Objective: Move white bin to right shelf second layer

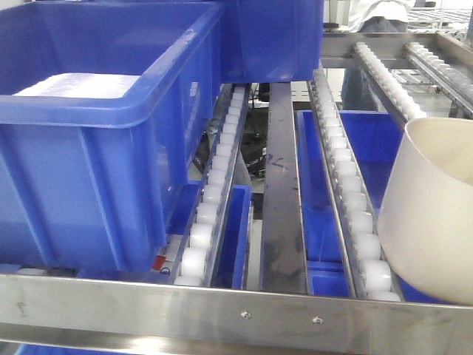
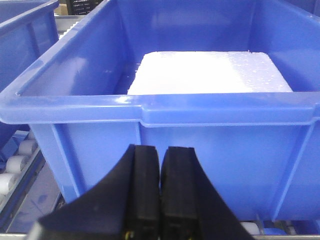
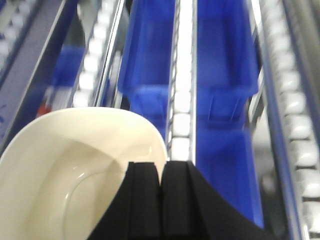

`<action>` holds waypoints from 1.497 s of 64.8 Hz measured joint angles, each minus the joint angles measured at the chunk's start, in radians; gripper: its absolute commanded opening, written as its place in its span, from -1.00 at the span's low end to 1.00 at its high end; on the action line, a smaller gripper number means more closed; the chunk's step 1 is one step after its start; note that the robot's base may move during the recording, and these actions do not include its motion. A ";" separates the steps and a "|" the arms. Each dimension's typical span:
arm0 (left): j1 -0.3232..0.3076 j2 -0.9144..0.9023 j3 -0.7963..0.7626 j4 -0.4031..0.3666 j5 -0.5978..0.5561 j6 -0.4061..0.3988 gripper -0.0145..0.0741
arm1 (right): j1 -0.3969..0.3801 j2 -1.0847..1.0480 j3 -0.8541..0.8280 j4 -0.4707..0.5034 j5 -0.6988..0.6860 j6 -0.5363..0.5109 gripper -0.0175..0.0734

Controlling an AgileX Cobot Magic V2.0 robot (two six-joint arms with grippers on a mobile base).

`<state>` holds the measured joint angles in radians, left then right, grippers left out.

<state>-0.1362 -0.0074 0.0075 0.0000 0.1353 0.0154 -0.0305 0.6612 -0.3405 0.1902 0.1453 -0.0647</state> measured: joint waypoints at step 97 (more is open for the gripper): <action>0.000 0.000 0.000 0.000 0.000 0.000 -0.48 | 0.031 -0.671 0.371 -0.070 -0.023 0.001 -0.50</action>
<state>-0.1362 -0.0074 0.0075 0.0000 0.1354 0.0154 0.0007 -0.0096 0.0304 0.1205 0.1219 -0.0639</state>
